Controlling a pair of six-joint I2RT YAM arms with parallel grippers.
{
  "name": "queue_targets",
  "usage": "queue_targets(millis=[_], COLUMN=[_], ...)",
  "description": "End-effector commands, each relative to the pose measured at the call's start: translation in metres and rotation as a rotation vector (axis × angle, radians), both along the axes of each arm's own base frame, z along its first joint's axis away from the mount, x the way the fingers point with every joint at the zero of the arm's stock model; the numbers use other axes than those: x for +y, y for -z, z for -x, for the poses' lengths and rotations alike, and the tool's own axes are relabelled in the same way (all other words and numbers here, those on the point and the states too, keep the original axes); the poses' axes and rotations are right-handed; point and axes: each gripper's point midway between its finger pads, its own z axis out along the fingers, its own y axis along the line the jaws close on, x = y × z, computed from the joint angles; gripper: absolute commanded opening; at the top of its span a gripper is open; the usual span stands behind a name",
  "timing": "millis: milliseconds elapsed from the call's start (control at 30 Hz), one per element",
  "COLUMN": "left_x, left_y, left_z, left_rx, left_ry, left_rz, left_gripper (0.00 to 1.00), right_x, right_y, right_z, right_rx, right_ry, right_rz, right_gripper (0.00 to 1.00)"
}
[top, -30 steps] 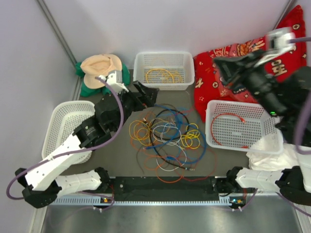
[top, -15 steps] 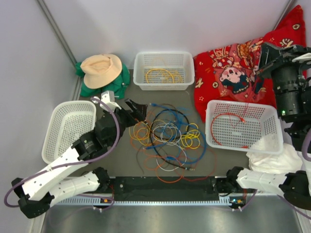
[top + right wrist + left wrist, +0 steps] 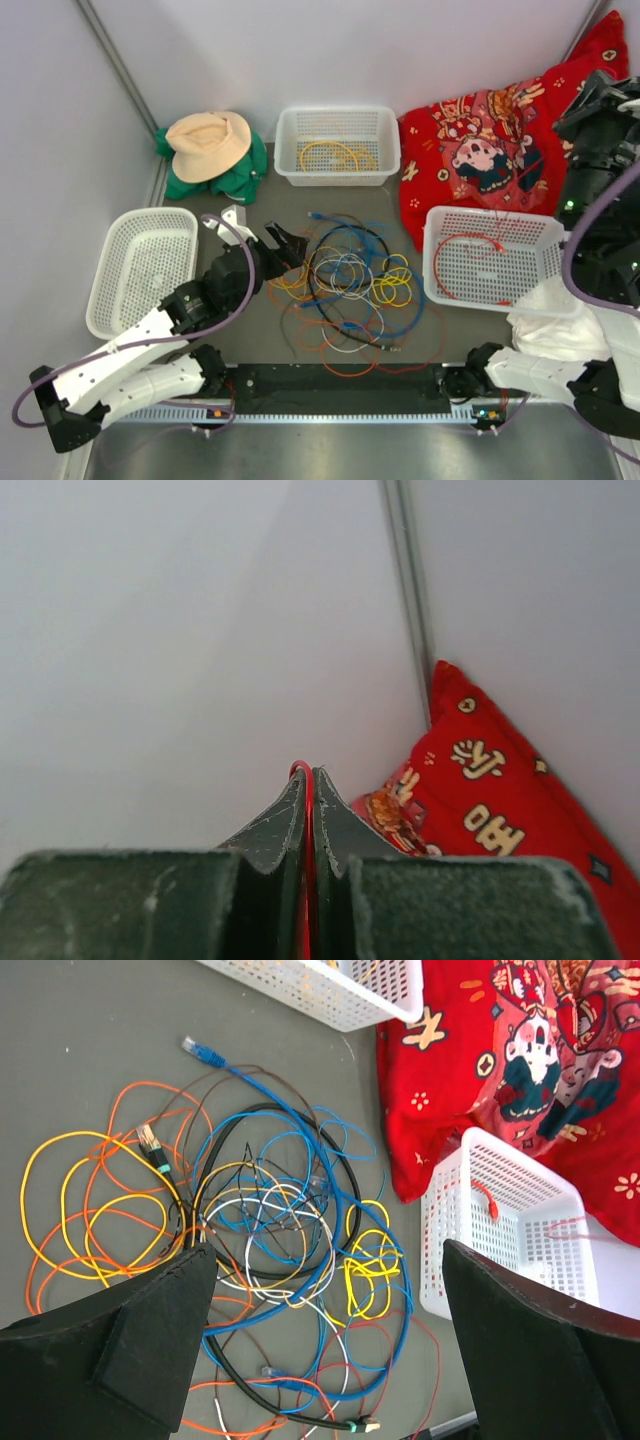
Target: Untangle the cables
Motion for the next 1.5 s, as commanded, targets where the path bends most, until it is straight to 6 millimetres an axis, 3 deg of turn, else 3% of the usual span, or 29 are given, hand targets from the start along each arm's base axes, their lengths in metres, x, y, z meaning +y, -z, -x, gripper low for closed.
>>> queue_targets(millis=[0, 233, 433, 567, 600, 633, 667, 767, 800, 900, 933, 1000, 1033, 1100, 1200, 1300, 1333, 1400, 1433, 1467], left_x=[-0.002, 0.004, 0.006, 0.005, 0.004, 0.002, 0.002, 0.003, 0.004, 0.006, 0.007, 0.006, 0.006, 0.005, 0.005, 0.005, 0.006, 0.01, 0.014, 0.016], left_y=[-0.004, 0.012, 0.024, 0.033, 0.035, 0.038, 0.039, 0.044, 0.045, 0.048, 0.049, 0.051, 0.05, 0.051, 0.047, 0.041, 0.04, 0.04, 0.041, 0.042], left_z=[0.004, 0.008, 0.011, 0.013, 0.013, 0.014, 0.014, 0.016, 0.017, 0.018, 0.018, 0.018, 0.018, 0.018, 0.016, 0.016, 0.016, 0.016, 0.015, 0.014], left_rx=[-0.002, 0.02, 0.04, 0.056, 0.059, 0.068, 0.072, 0.088, 0.09, 0.094, 0.1, 0.102, 0.103, 0.107, 0.098, 0.082, 0.075, 0.104, 0.116, 0.131], left_ry=[0.018, 0.012, 0.013, 0.017, 0.018, 0.025, 0.025, 0.028, 0.027, 0.021, 0.018, 0.019, 0.021, 0.023, 0.02, 0.029, 0.039, 0.033, 0.009, 0.0], left_rz=[0.049, 0.03, 0.021, 0.022, 0.027, 0.028, 0.028, 0.016, 0.015, 0.013, 0.016, 0.017, 0.019, 0.015, 0.012, -0.008, -0.033, -0.094, -0.122, -0.147], left_gripper=[0.98, 0.98, 0.97, 0.97, 0.97, 0.97, 0.97, 0.97, 0.98, 0.97, 0.97, 0.97, 0.97, 0.97, 0.97, 0.99, 0.99, 0.99, 0.99, 0.99], right_x=[-0.007, -0.019, -0.032, -0.029, -0.028, -0.027, -0.027, -0.024, -0.024, -0.023, -0.019, -0.016, -0.009, -0.001, 0.023, 0.065, 0.094, 0.123, 0.153, 0.165], right_y=[0.031, 0.099, 0.15, 0.202, 0.231, 0.241, 0.268, 0.301, 0.323, 0.36, 0.367, 0.372, 0.372, 0.354, 0.327, 0.304, 0.301, 0.299, 0.3, 0.306], right_z=[-0.023, -0.062, -0.079, -0.079, -0.081, -0.077, -0.076, -0.068, -0.066, -0.058, -0.057, -0.056, -0.057, -0.06, -0.063, -0.062, -0.056, -0.048, -0.032, -0.025], right_rx=[0.067, 0.201, 0.294, 0.371, 0.425, 0.424, 0.479, 0.521, 0.567, 0.639, 0.654, 0.666, 0.674, 0.648, 0.613, 0.584, 0.59, 0.581, 0.593, 0.612], right_ry=[0.054, 0.091, 0.127, 0.12, 0.125, 0.111, 0.117, 0.105, 0.112, 0.11, 0.09, 0.07, 0.03, -0.027, -0.176, -0.419, -0.58, -0.735, -0.877, -0.924], right_rz=[-0.023, -0.072, -0.107, -0.143, -0.14, -0.171, -0.165, -0.206, -0.203, -0.225, -0.228, -0.229, -0.234, -0.243, -0.258, -0.245, -0.227, -0.189, -0.151, -0.125], right_gripper=[0.0, 0.0, 0.0, 0.0, 0.0, 0.0, 0.0, 0.0, 0.0, 0.0, 0.06, 0.42, 0.77, 0.95, 0.99, 0.99, 0.99, 0.99, 0.99, 0.99])
